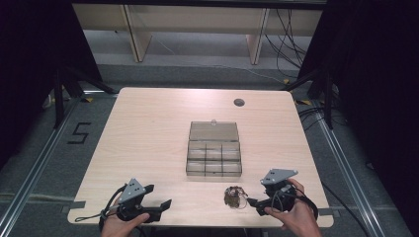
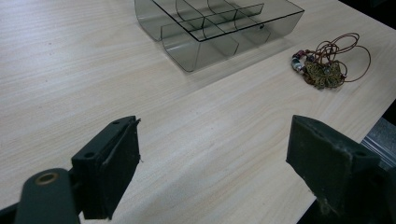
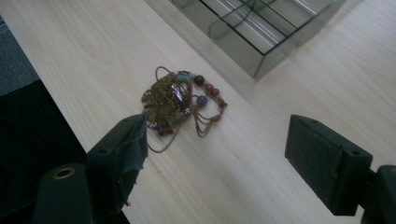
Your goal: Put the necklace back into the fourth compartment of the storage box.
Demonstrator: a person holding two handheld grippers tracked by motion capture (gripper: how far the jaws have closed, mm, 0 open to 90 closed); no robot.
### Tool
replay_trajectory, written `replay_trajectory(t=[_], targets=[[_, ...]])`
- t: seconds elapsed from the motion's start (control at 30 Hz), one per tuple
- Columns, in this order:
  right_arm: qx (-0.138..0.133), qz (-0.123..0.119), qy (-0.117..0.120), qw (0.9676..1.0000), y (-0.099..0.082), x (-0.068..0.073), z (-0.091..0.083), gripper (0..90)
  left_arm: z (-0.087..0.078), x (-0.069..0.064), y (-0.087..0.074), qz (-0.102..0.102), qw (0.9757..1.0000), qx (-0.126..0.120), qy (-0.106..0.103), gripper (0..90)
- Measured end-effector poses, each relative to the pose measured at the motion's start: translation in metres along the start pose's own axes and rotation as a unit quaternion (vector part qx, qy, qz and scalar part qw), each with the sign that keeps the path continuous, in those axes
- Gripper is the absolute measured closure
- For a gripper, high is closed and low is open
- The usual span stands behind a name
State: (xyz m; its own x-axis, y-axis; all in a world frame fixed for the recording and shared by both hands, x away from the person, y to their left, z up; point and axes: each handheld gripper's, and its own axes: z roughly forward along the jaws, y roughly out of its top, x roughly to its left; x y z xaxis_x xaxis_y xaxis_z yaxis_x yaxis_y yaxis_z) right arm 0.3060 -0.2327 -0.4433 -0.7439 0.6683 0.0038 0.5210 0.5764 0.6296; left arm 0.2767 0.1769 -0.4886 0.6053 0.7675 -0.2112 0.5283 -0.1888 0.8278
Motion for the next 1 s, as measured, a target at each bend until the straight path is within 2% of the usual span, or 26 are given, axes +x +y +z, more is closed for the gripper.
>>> replay_trajectory(t=[0.17,0.2,0.27,0.3,0.37,0.43,0.47,0.5,0.53,0.67,0.73,0.8,0.87,1.0], targets=[[0.022,-0.024,0.013,0.9994,0.014,0.007,0.006,24.7,0.001,0.000,0.000,-0.002,1.0000,0.000,-0.003,16.7],[0.018,-0.028,0.012,0.9994,0.017,0.009,0.009,24.9,0.001,0.000,-0.001,0.003,1.0000,0.001,-0.003,16.7],[0.031,-0.034,0.016,0.9988,0.024,0.011,0.011,25.0,0.001,0.000,-0.001,0.007,1.0000,0.002,-0.003,16.7],[0.032,-0.031,0.012,0.9989,0.027,0.013,0.014,25.0,0.001,0.000,-0.001,0.001,1.0000,0.001,-0.003,16.7],[0.043,-0.048,0.021,0.9977,0.036,0.017,0.020,24.9,0.001,0.000,0.000,0.001,1.0000,0.001,-0.003,16.7],[0.043,-0.048,0.016,0.9978,0.038,0.018,0.025,24.5,0.000,0.000,0.000,-0.001,1.0000,0.001,-0.001,16.7],[0.056,-0.058,0.026,0.9964,0.042,0.021,0.029,24.3,0.000,0.000,-0.001,-0.003,1.0000,0.000,0.000,16.7],[0.056,-0.058,0.026,0.9964,0.042,0.021,0.029,24.3,0.000,0.000,0.000,-0.002,1.0000,0.000,-0.001,16.7],[0.073,-0.066,0.038,0.9944,0.045,0.023,0.035,24.3,0.000,0.000,0.000,0.000,1.0000,-0.001,-0.003,16.7],[0.089,-0.068,0.030,0.9932,0.046,0.025,0.043,24.3,0.000,-0.001,-0.001,0.000,1.0000,0.000,-0.003,16.7],[0.093,-0.077,0.038,0.9920,0.047,0.025,0.049,24.5,0.000,-0.001,0.000,0.000,1.0000,-0.001,-0.004,16.7],[0.105,-0.063,0.043,0.9915,0.046,0.023,0.054,25.0,0.000,0.000,0.000,0.000,1.0000,-0.002,-0.003,16.7],[0.105,-0.066,0.045,0.9912,0.045,0.021,0.056,25.0,0.000,0.000,0.000,0.000,1.0000,-0.001,-0.003,16.7],[0.123,-0.064,0.039,0.9896,0.044,0.019,0.063,26.3,0.001,0.000,-0.001,0.001,1.0000,0.001,-0.004,16.7]])
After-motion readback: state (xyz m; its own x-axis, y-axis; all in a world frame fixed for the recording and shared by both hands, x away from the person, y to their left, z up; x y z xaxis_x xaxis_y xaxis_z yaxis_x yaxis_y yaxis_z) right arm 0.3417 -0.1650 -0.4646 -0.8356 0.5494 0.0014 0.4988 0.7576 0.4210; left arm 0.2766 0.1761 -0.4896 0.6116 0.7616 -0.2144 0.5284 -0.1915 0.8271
